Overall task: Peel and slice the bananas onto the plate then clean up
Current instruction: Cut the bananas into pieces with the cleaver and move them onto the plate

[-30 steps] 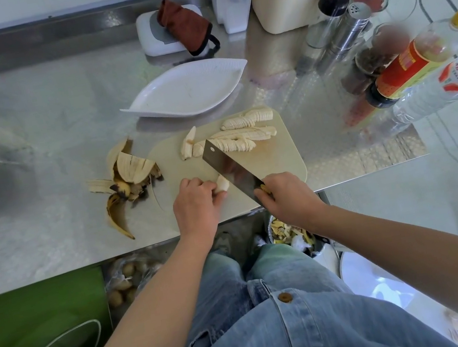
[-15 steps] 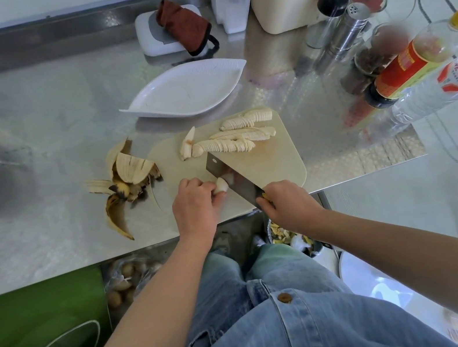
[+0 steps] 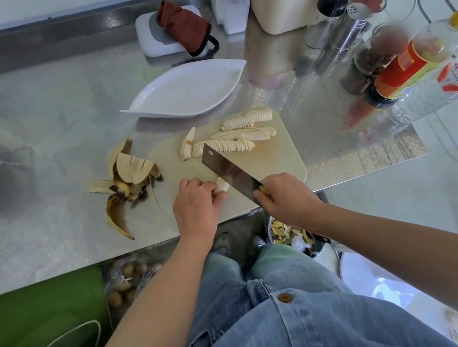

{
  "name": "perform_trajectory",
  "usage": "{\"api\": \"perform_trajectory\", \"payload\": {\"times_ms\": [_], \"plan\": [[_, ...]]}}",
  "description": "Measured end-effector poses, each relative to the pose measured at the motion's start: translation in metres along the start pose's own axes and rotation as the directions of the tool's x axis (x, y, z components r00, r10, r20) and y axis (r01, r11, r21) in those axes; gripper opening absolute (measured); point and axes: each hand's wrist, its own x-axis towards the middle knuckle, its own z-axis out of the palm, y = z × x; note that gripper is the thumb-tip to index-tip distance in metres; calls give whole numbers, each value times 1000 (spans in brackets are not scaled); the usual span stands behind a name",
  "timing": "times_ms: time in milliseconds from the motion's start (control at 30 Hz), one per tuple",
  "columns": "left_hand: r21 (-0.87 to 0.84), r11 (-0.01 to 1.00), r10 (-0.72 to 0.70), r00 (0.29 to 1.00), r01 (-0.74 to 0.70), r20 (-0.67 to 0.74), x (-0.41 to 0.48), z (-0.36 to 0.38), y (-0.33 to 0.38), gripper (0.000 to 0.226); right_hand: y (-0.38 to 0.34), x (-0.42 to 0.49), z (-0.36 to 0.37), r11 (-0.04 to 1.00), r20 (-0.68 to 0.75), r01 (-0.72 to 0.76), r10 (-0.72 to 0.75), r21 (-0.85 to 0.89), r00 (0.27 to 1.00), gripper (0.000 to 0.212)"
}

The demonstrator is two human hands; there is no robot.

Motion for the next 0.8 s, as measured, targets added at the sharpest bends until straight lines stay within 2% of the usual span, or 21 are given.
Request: {"api": "perform_trajectory", "payload": {"times_ms": [167, 333, 567, 800], "plan": [[-1, 1000, 5, 1000, -5, 7, 0, 0, -1, 21, 1, -1, 4, 1000, 40, -21, 22, -8, 999, 33], [-22, 1000, 12, 1000, -12, 2, 0, -1, -2, 22, 4, -7, 6, 998, 90, -48, 51, -36, 995, 43], [9, 1000, 9, 1000, -9, 0, 0, -2, -2, 21, 2, -6, -1, 999, -4, -19, 19, 26, 1000, 36], [2, 1000, 5, 1000, -5, 3, 0, -1, -2, 22, -2, -3, 0, 1000, 6, -3, 3, -14, 1000, 31]]}}
